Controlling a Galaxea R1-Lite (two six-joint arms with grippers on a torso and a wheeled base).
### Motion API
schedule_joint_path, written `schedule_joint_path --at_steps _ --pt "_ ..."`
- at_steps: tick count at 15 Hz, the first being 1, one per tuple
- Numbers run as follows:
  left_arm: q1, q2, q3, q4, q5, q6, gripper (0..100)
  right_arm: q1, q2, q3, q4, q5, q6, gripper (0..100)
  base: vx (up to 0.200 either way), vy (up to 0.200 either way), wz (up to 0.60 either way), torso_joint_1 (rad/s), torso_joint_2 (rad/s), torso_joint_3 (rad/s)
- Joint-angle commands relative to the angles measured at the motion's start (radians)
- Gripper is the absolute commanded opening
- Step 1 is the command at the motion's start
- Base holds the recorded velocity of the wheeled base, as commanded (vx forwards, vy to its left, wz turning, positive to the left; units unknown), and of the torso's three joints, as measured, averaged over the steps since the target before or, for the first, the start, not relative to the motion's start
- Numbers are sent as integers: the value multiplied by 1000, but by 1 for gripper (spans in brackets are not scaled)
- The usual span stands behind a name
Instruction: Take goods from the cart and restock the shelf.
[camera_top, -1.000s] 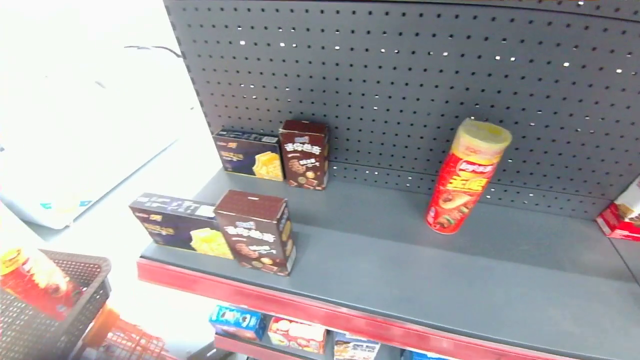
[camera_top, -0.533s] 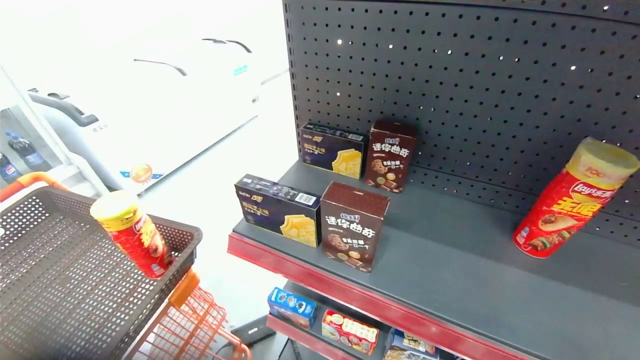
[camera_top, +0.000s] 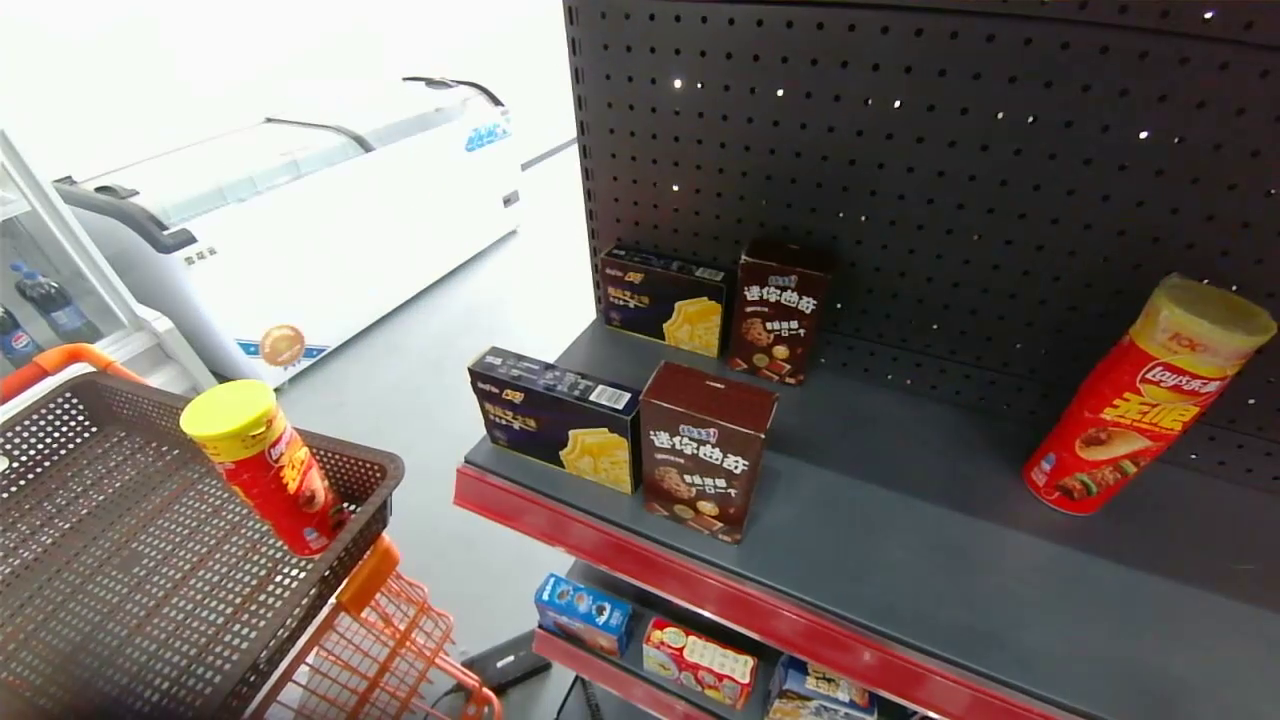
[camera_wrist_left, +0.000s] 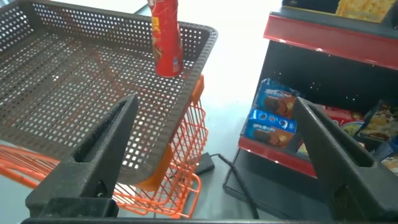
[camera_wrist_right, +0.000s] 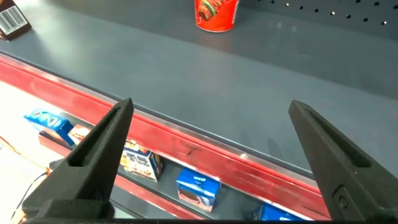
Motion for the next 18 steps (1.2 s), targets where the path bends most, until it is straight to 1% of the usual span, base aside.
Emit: schedule_joint_path --at_steps 1,2,3,7,9,10,11,12,13,14,15,16,18 --pt "0 0 0 0 1 -1 100 1 2 0 0 1 0 100 0 0 0 0 0 0" --pt "0 0 0 0 1 -1 100 1 2 0 0 1 0 100 0 0 0 0 0 0" --pt "0 0 0 0 -6 7 100 1 0 0 0 1 0 100 0 0 0 0 0 0" --pt "0 0 0 3 -10 4 100 1 0 0 0 1 0 100 0 0 0 0 0 0" --pt "-2 44 0 1 -7 7 100 1 2 0 0 1 0 100 0 0 0 0 0 0" --pt "-17 50 0 0 -12 13 100 -1 2 0 0 1 0 100 0 0 0 0 0 0" --pt "-25 50 0 1 -59 50 100 1 2 0 0 1 0 100 0 0 0 0 0 0" --pt "-17 62 -2 4 -59 48 100 1 0 0 0 1 0 100 0 0 0 0 0 0" --pt "24 142 -17 10 -7 47 100 1 2 0 0 1 0 100 0 0 0 0 0 0" --pt "34 207 -58 12 1 47 100 1 2 0 0 1 0 100 0 0 0 0 0 0" --pt "50 369 -167 6 1 48 100 1 2 0 0 1 0 100 0 0 0 0 0 0" --pt "78 495 -221 3 1 55 100 1 2 0 0 1 0 100 0 0 0 0 0 0" --pt "116 622 -276 -2 8 61 100 1 2 0 0 1 0 100 0 0 0 0 0 0"
